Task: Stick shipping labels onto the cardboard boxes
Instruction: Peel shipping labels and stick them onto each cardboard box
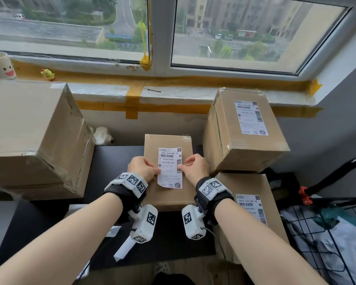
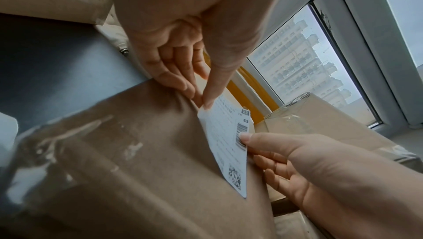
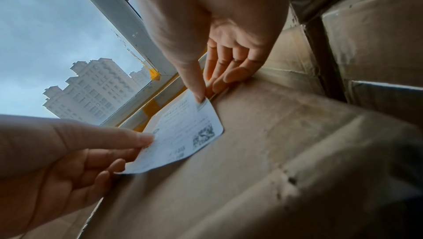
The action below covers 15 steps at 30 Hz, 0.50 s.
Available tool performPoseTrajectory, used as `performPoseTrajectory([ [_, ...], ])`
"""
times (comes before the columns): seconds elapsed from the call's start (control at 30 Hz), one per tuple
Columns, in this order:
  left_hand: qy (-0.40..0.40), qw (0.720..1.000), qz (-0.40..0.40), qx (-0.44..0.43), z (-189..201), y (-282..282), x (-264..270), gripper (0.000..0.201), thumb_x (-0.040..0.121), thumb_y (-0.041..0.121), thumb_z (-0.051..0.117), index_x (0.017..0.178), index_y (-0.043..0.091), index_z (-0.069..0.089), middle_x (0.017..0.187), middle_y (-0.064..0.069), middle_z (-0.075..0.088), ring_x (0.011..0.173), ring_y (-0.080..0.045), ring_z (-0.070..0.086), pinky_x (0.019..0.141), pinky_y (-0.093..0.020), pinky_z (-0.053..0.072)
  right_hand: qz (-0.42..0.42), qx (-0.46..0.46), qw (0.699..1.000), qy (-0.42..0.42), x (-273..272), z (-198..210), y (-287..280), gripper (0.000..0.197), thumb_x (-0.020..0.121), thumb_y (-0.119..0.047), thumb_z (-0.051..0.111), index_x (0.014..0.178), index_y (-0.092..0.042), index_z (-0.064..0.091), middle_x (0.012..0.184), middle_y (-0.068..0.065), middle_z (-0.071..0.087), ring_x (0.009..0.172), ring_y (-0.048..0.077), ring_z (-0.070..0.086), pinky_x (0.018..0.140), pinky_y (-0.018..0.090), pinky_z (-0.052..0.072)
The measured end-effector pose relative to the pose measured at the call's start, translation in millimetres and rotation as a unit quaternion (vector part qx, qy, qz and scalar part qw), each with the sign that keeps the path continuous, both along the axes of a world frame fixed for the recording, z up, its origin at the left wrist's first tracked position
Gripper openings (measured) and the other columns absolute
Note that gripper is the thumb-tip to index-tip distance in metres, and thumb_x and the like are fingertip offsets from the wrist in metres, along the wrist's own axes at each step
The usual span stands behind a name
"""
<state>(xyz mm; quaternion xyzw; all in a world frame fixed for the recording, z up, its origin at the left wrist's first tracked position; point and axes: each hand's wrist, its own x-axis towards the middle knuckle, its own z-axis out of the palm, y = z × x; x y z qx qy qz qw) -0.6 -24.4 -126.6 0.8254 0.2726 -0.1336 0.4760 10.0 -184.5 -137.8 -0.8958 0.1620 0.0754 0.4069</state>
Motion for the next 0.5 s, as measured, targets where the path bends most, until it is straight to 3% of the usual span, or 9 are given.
performPoseTrajectory([
  [0.2, 0.004, 1.0, -0.017, 0.025, 3.9, -1.2, 0.7, 0.031, 0.066, 0.015, 0.08, 0.058, 0.017, 0.051, 0.065, 0.002, 0.06, 0.061, -0.013, 0.054, 0.052, -0.024, 0.038, 0.014, -0.027, 1.0, 0.006, -1.0, 3.8, 1.4, 0.02, 0.079, -0.02, 0.073, 0.091, -0.016, 0.058, 0.095, 0.001, 0.066, 0.083, 0.014, 0.057, 0.067, 0.023, 0.039],
  [0.37, 0.01, 0.997, -0.055, 0.055, 2.7, -1.2, 3.5, 0.022, 0.068, 0.016, 0.078, 0.064, 0.016, 0.056, 0.076, -0.002, 0.066, 0.067, -0.015, 0.058, 0.054, -0.024, 0.039, 0.021, -0.051, 0.998, 0.006, 0.8, 4.7, 3.5, 0.02, 0.079, -0.022, 0.073, 0.092, -0.016, 0.058, 0.097, 0.003, 0.067, 0.082, 0.014, 0.054, 0.068, 0.024, 0.04],
  [0.5, 0.024, 0.993, -0.087, 0.073, 4.2, 1.2, 4.9, 0.022, 0.069, 0.019, 0.079, 0.064, 0.016, 0.058, 0.071, 0.0, 0.063, 0.066, -0.015, 0.057, 0.052, -0.024, 0.038, 0.056, -0.108, 0.993, 0.005, 0.9, 6.5, 3.0, 0.022, 0.08, -0.026, 0.07, 0.094, -0.017, 0.056, 0.101, 0.003, 0.065, 0.089, 0.019, 0.057, 0.071, 0.027, 0.044],
])
